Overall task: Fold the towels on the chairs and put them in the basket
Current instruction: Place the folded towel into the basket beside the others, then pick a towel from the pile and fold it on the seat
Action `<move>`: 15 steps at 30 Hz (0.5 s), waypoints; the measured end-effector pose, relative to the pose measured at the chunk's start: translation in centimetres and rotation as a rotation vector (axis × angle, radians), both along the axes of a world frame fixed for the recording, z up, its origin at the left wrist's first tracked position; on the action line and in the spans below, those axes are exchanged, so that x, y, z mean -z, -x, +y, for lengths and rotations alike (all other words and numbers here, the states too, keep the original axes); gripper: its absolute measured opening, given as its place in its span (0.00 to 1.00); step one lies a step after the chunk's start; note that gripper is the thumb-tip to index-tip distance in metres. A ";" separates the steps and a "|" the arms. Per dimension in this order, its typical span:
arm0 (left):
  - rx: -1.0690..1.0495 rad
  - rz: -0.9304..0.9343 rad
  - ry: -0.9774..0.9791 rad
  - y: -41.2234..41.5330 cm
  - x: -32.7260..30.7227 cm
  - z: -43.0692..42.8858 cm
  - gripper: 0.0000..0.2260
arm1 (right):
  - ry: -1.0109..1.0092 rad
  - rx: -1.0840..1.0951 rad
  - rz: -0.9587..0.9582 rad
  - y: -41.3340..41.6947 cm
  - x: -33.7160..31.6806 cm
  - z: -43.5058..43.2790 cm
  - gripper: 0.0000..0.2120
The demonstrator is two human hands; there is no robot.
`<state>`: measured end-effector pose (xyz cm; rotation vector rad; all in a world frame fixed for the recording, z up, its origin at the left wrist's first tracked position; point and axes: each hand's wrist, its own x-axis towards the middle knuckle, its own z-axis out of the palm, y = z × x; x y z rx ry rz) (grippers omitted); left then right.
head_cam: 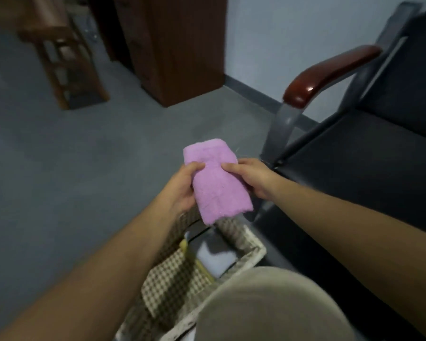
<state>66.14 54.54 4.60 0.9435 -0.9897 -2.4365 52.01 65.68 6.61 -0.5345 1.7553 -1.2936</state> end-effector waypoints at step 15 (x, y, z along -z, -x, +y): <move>-0.195 -0.397 -0.313 -14.7 19.5 4.1 0.15 | -0.618 -0.611 0.029 -9.5 20.0 -4.1 0.16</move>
